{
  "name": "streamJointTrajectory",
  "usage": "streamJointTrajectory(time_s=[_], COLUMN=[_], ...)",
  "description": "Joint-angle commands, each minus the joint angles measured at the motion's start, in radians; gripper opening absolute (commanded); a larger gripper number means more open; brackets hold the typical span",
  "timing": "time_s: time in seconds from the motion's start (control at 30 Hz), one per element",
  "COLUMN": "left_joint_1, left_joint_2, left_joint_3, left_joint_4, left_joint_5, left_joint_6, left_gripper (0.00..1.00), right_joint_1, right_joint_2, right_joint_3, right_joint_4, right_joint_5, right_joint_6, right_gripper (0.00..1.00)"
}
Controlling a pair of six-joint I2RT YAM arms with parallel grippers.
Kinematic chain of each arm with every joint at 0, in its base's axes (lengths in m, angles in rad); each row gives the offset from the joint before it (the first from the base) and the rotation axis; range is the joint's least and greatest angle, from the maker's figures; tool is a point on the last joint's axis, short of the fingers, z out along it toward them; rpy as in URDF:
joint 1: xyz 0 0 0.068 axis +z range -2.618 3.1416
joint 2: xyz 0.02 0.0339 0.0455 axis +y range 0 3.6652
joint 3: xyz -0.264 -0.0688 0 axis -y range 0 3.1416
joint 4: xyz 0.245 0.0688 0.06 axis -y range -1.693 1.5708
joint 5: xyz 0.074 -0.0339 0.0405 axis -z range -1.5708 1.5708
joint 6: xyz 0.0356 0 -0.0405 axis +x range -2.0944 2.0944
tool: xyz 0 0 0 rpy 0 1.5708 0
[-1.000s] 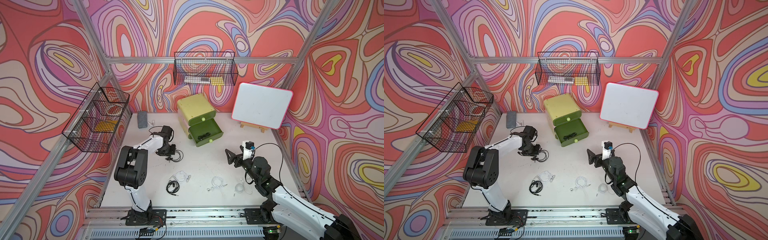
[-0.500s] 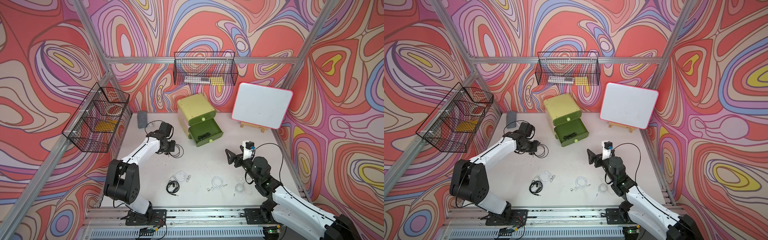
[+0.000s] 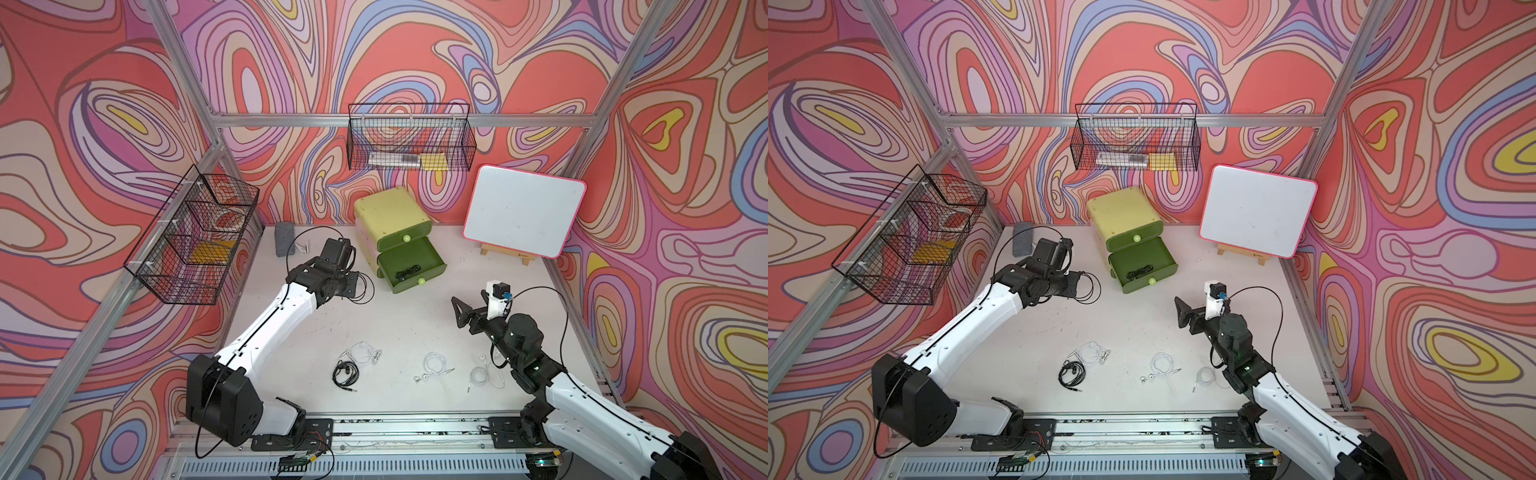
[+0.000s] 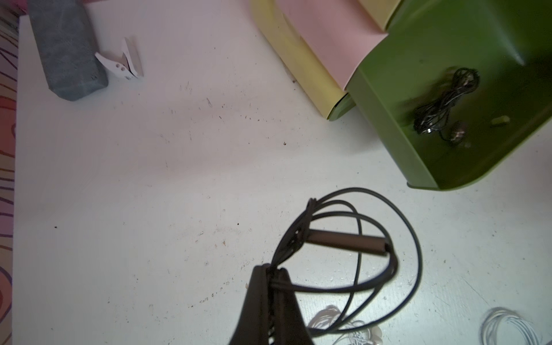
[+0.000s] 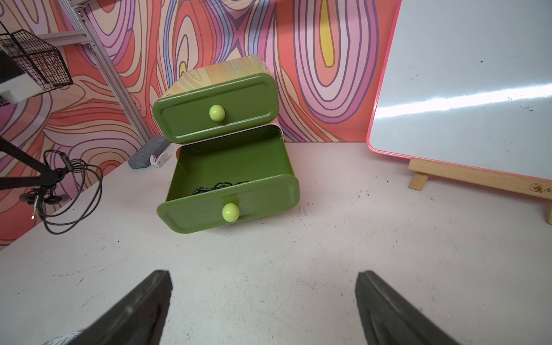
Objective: Place the wired earphones into the drawer by color
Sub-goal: Place the wired earphones in the drawer.
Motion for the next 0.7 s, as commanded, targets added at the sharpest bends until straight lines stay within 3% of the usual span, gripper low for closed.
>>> streamJointTrajectory(time_s=[0.0,0.27,0.67], left_joint_1=[-0.035,-0.152,-0.267], left_joint_2=[-0.018,0.023,0.234], left_joint_3=[0.053,0.134,0.309], left_joint_4=[-0.003,0.105,0.214], left_joint_5=[-0.058,-0.118,-0.246], left_joint_6=[0.026,0.111,0.241], left_gripper=[0.00,0.00,0.00], right_joint_1=[-0.005,-0.004,-0.005], right_joint_2=[-0.020,-0.029,-0.051], right_joint_3=[-0.013,-0.019,-0.030], right_joint_4=[0.000,0.005,0.003], right_joint_5=[0.016,0.035,0.063], right_joint_6=[-0.001,-0.002,-0.001], right_gripper=[0.98,0.98,0.98])
